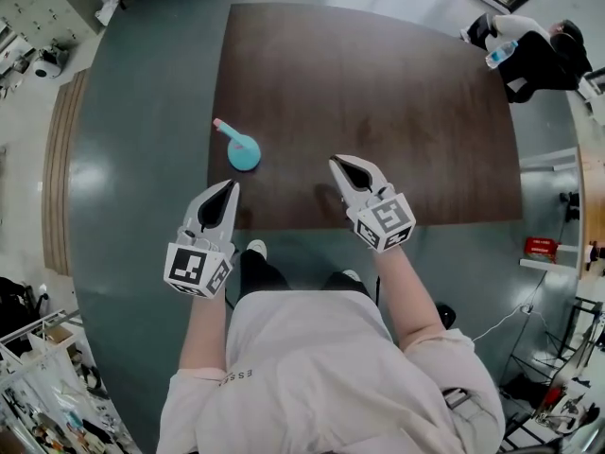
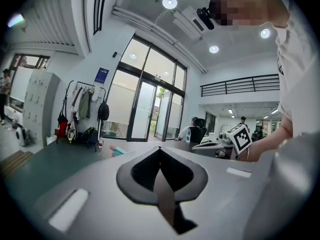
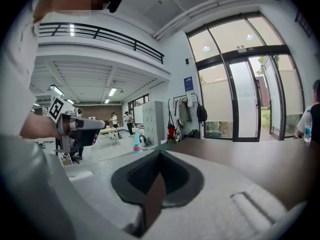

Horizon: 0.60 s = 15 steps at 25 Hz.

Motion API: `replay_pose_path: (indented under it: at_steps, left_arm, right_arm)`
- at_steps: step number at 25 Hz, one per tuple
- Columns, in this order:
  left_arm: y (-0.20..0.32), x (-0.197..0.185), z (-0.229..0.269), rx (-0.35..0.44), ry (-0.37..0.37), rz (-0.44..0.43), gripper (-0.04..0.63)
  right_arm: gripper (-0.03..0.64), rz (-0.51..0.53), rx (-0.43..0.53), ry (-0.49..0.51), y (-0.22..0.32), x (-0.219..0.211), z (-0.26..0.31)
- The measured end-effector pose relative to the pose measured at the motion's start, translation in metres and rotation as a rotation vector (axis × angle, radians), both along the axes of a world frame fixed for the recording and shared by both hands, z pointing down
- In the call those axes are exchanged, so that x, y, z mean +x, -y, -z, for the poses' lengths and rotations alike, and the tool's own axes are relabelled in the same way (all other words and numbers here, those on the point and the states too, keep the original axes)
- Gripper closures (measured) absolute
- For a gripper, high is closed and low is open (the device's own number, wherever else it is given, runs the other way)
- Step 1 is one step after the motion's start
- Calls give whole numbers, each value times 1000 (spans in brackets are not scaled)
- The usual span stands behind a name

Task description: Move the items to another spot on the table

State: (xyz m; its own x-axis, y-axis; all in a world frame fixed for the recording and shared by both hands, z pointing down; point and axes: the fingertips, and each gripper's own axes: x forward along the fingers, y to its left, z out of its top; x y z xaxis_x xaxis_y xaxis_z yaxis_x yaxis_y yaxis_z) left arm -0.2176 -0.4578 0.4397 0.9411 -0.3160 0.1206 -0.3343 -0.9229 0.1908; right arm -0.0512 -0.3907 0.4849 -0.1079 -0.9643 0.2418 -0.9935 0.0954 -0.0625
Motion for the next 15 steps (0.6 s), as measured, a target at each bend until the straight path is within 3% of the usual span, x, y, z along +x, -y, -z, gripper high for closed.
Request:
replay_pose_path:
  at_steps: [5,11,15]
  left_arm:
    - [-78,64,-1,-31,-23,12,580]
    - [-185,142,-2,-20,-67,-35,580]
    - [-254,178,2,5,-53,-56,580]
  right_arm:
    - [624,28,-14,2,-80,47,-9]
    - [624,48,-33,-12,-178,99,-18]
    - [624,62,-51,-24,-244,123,-17]
